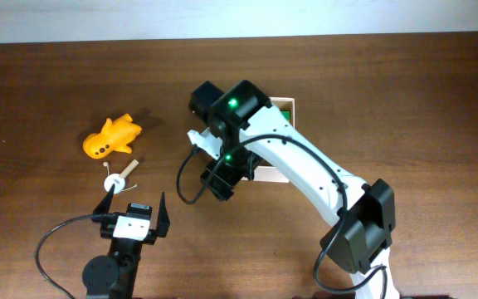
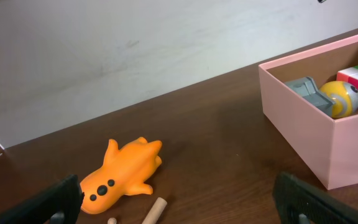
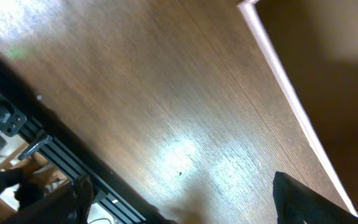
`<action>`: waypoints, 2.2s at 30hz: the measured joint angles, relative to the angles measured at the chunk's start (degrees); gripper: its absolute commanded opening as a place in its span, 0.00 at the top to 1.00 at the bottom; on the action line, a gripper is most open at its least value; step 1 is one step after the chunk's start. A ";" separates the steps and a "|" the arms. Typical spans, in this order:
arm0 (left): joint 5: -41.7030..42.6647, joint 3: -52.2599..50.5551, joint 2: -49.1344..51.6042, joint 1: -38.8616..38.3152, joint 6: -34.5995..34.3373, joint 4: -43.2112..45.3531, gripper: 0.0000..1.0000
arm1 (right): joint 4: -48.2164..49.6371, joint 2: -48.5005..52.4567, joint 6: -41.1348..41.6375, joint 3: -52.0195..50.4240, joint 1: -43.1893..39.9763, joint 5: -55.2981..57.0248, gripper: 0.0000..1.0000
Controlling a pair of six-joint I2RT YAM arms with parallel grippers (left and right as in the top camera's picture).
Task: Pack container
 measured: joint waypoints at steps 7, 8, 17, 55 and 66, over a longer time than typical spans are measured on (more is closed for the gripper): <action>0.00 0.00 0.00 0.00 0.00 0.00 0.01 | 0.22 0.00 -0.15 -0.90 0.11 1.99 0.14; 0.00 0.00 0.00 0.00 0.00 0.00 0.01 | 0.57 0.00 0.11 -1.33 0.04 2.32 0.15; 0.00 0.00 0.00 0.00 0.02 0.00 0.01 | 3.98 -0.02 11.98 -7.50 -1.40 10.21 0.15; 0.00 0.00 0.00 0.00 0.00 0.00 0.01 | 14.69 -0.02 27.19 -19.58 -5.97 17.40 0.15; 0.00 0.00 0.00 0.00 0.00 0.00 0.01 | 18.86 -0.02 26.91 -19.58 -5.90 14.16 0.19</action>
